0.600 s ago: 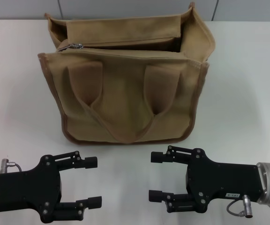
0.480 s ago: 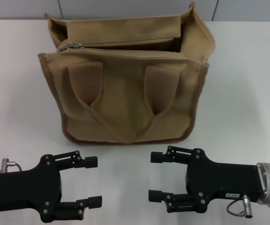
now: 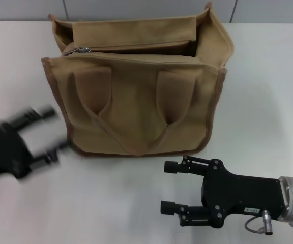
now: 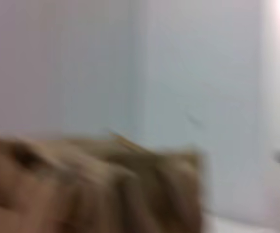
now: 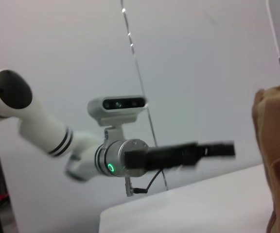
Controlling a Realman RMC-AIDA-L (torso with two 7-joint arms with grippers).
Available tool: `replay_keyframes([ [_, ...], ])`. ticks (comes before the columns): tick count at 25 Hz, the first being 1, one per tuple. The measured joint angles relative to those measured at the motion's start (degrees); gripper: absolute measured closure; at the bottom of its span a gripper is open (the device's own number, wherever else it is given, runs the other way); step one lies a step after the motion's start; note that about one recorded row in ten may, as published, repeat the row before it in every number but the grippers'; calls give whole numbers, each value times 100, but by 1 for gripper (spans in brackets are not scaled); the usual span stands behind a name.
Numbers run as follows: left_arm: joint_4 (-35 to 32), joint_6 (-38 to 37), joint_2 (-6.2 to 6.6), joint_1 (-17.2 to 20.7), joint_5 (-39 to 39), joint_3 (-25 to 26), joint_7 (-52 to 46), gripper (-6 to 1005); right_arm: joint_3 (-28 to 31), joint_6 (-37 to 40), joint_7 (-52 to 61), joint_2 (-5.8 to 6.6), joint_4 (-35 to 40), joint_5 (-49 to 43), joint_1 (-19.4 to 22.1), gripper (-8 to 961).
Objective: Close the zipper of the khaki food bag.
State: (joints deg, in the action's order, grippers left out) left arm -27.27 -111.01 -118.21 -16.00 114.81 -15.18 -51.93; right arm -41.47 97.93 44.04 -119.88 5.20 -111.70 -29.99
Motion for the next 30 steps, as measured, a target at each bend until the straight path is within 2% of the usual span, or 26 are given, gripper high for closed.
replay_keyframes([
  [4, 404, 52, -21, 14, -7, 1455, 108, 217, 90, -20, -236, 0, -199, 0, -29, 169],
  [6, 526, 188, -18, 4, -7, 1892, 116, 218, 146, -31, -367, 0, -297, 1, -51, 169],
  [8, 577, 351, -17, -59, -8, 2123, 91, 218, 182, -52, -416, 0, -364, 2, -79, 169],
  [14, 565, 972, -24, -481, 111, 2049, 234, 218, 200, -68, -422, 0, -441, 6, -119, 169],
  [17, 579, 1381, -26, -583, 125, 1834, 388, 219, 199, -68, -427, 0, -457, 8, -120, 169],
  [22, 543, 1638, -28, -679, 98, 908, 610, 219, 214, -114, -429, 0, -496, 9, -113, 169],
  [30, 589, 1626, -54, -823, -264, 910, 730, 220, 272, -136, -639, 0, -666, 9, -183, 169],
])
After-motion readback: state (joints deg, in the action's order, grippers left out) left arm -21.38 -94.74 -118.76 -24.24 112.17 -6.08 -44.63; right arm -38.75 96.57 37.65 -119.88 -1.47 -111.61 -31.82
